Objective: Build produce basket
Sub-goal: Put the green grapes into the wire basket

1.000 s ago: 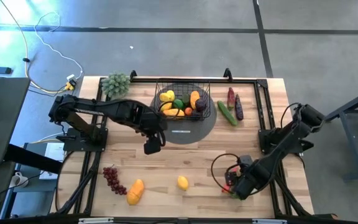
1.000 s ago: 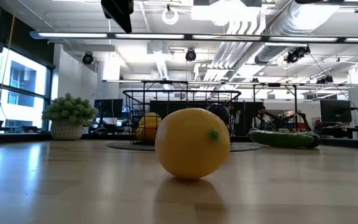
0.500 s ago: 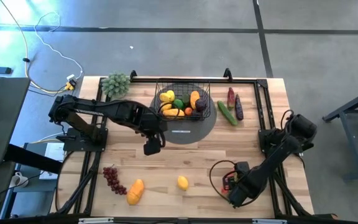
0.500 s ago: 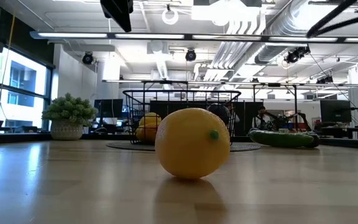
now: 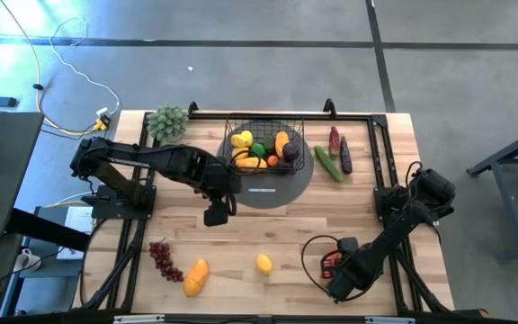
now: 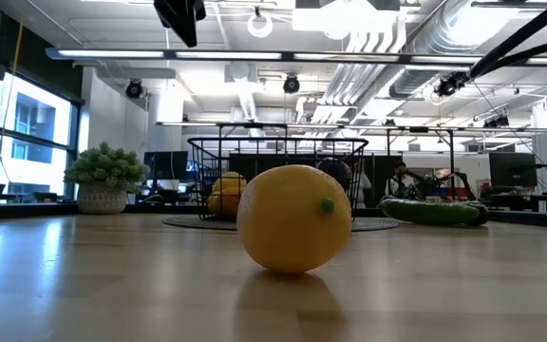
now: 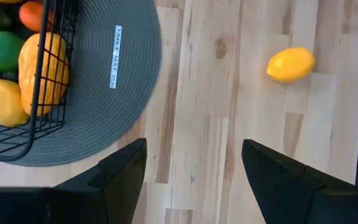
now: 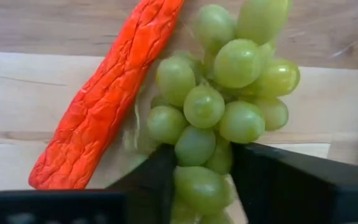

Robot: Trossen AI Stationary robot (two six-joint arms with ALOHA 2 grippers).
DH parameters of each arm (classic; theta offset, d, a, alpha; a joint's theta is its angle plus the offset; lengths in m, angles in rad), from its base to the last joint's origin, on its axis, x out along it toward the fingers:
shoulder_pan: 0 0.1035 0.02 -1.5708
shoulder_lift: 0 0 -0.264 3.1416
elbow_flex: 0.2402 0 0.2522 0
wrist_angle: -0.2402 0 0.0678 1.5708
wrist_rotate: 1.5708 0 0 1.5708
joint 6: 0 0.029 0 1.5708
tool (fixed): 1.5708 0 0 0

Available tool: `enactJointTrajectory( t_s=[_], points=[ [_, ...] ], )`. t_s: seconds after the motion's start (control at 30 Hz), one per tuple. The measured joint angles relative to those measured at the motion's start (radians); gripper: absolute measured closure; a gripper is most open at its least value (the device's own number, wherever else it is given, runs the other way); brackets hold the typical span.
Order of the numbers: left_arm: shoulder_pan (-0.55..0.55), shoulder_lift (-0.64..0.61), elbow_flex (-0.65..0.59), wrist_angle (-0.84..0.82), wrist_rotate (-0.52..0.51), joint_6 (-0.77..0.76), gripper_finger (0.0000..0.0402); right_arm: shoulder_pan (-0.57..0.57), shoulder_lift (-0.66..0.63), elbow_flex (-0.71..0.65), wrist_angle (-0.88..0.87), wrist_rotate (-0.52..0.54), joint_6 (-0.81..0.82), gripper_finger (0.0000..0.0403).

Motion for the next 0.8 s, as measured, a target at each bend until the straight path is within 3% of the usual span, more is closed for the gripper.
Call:
enactJointTrajectory(
  t_s=[0.2,0.53,0.7,0.8],
  points=[
    [0.000,0.000,0.000,-0.001,-0.001,0.035,0.0147,0.000,-0.010,0.001,-0.006,-0.007,-0.007,0.0389],
    [0.046,-0.019,0.000,-0.001,-0.004,0.126,0.0147,-0.022,-0.128,0.017,-0.139,0.043,-0.011,0.0395],
    [0.089,-0.035,0.000,0.003,-0.003,0.170,0.0147,-0.054,-0.209,0.018,-0.191,0.135,-0.019,0.0394],
    [0.119,-0.038,0.001,0.008,0.001,0.194,0.0147,-0.074,-0.264,0.018,-0.214,0.242,-0.032,0.0394]
  ],
)
